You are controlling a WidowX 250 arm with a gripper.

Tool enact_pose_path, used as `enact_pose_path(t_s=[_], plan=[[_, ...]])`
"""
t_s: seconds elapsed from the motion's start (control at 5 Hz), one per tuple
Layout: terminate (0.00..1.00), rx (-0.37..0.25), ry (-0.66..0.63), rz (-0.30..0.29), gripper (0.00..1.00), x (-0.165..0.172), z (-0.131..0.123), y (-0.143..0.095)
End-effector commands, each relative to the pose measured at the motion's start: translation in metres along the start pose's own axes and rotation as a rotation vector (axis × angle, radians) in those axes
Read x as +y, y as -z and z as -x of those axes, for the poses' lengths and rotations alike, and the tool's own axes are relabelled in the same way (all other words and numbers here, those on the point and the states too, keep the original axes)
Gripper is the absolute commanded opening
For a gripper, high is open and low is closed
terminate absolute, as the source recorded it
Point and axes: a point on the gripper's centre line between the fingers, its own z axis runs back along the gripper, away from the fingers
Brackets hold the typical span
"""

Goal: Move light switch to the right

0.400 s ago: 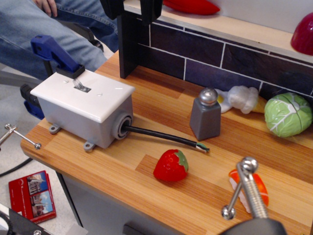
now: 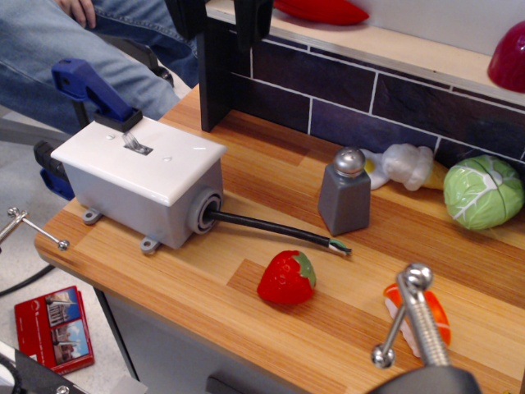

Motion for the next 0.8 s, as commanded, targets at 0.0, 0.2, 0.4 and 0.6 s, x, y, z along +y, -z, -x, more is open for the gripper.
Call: enact_pose_path(t_s=[0.0,0.2,0.4,0.6], plan=[[0.0,-0.069,0.041,-0.05,1.0,0.028,0.02,-0.003],[0.0,-0.08,0.051,-0.062,1.0,0.044,0.031,0.008],[0.0,-0.095,0.051,-0.077,1.0,0.053,0.039,0.022],[0.0,-0.091,0.061,-0.108,1.0,0.06,0.041,0.036]])
